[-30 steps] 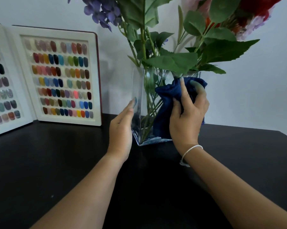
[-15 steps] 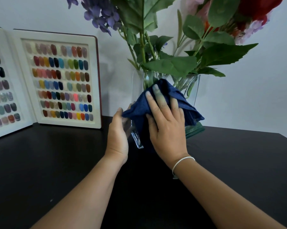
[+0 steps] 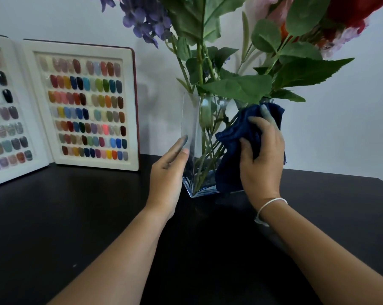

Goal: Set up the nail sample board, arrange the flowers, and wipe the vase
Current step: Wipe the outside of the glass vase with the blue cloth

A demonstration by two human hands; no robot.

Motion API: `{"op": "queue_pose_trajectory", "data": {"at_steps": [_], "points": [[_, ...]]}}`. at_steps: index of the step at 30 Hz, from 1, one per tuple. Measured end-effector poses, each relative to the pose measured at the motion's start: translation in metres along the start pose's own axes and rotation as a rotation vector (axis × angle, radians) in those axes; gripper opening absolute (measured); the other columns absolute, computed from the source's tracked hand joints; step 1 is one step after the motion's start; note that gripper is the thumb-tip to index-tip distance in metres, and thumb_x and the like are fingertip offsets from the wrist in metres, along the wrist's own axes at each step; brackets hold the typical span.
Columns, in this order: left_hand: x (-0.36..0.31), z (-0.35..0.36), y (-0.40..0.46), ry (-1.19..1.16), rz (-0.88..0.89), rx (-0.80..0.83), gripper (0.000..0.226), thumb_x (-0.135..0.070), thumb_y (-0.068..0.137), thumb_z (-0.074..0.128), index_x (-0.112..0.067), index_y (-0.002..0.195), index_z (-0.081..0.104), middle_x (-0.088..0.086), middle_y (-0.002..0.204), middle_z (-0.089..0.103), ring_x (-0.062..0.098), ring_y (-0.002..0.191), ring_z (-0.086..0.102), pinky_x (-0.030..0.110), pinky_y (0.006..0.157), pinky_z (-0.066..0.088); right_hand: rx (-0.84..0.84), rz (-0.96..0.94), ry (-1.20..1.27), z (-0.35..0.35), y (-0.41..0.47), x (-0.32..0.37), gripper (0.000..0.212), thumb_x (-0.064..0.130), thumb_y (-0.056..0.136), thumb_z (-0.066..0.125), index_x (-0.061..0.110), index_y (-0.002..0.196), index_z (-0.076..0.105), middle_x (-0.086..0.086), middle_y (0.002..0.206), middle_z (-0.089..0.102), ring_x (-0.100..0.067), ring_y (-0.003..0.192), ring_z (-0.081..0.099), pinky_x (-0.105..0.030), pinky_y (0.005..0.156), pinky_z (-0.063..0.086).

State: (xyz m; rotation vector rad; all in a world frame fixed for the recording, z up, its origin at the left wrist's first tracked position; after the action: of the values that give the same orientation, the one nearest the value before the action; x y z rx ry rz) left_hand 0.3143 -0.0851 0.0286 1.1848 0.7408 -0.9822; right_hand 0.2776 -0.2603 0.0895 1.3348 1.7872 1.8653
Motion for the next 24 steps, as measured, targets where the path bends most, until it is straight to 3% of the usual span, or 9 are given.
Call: {"op": "queue_pose_trajectory", "data": {"at_steps": [3,7,10,14,20,24], "points": [[0.001,-0.001,-0.001,-0.023,-0.019,-0.007,0.025,-0.022,0.088,0.052,-0.034,0.108,0.061,-0.006,0.132,0.055,0.009,0.123,0.049,0.039,0.108,0.037,-0.005,-0.010,0.021,0.003,-0.001,0.005,0.027,0.000,0.083,0.053,0.010,0.109,0.054,0.000,0.140,0.035,-0.036,0.132,0.031,-0.047,0.111,0.024],[0.002,-0.001,-0.001,-0.036,-0.029,-0.016,0.028,-0.022,0.089,0.052,-0.026,0.115,0.059,0.000,0.132,0.056,0.012,0.124,0.049,0.041,0.108,0.036,0.024,-0.007,0.039,0.010,-0.010,0.007,0.029,0.020,0.087,0.049,0.018,0.116,0.055,0.010,0.143,0.023,-0.027,0.137,0.019,-0.035,0.113,0.014],[0.003,-0.001,-0.001,-0.024,-0.025,-0.017,0.032,-0.024,0.089,0.050,-0.023,0.120,0.056,-0.001,0.133,0.055,0.012,0.125,0.047,0.042,0.109,0.035,0.014,0.045,0.040,0.015,-0.013,0.008,0.033,0.034,0.087,0.047,0.022,0.118,0.051,0.015,0.143,0.020,-0.027,0.139,0.014,-0.035,0.111,0.012],[0.001,-0.001,0.000,-0.015,-0.018,-0.017,0.029,-0.023,0.090,0.047,-0.026,0.116,0.059,-0.008,0.133,0.054,0.004,0.125,0.045,0.041,0.110,0.033,-0.014,0.070,-0.036,0.021,-0.012,0.014,0.042,0.044,0.084,0.052,0.019,0.117,0.048,0.000,0.150,0.025,-0.032,0.139,0.016,-0.032,0.107,0.008],[0.002,-0.001,0.000,-0.037,-0.028,-0.017,0.025,-0.022,0.090,0.046,-0.032,0.105,0.063,-0.014,0.126,0.055,0.003,0.123,0.046,0.040,0.110,0.034,-0.072,0.156,-0.026,0.024,-0.004,0.017,0.043,0.042,0.081,0.059,0.012,0.110,0.048,-0.005,0.149,0.027,-0.037,0.137,0.016,-0.042,0.106,0.014],[0.001,-0.001,0.000,-0.036,-0.025,-0.010,0.026,-0.021,0.089,0.046,-0.032,0.105,0.063,-0.008,0.132,0.054,0.005,0.125,0.046,0.040,0.110,0.033,-0.118,0.238,0.048,0.025,0.000,0.019,0.038,0.038,0.084,0.057,0.011,0.108,0.047,-0.006,0.150,0.025,-0.036,0.138,0.013,-0.039,0.107,0.009]]}}
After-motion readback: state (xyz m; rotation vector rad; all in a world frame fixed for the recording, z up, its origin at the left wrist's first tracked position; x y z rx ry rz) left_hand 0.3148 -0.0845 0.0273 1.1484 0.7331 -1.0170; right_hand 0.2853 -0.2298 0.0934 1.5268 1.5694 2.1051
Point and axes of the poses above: each hand's wrist, its own y-axis towards the middle knuckle, its own z-axis out of the palm, x = y × z, the point moved 8 cm from there along y, towards the middle knuckle
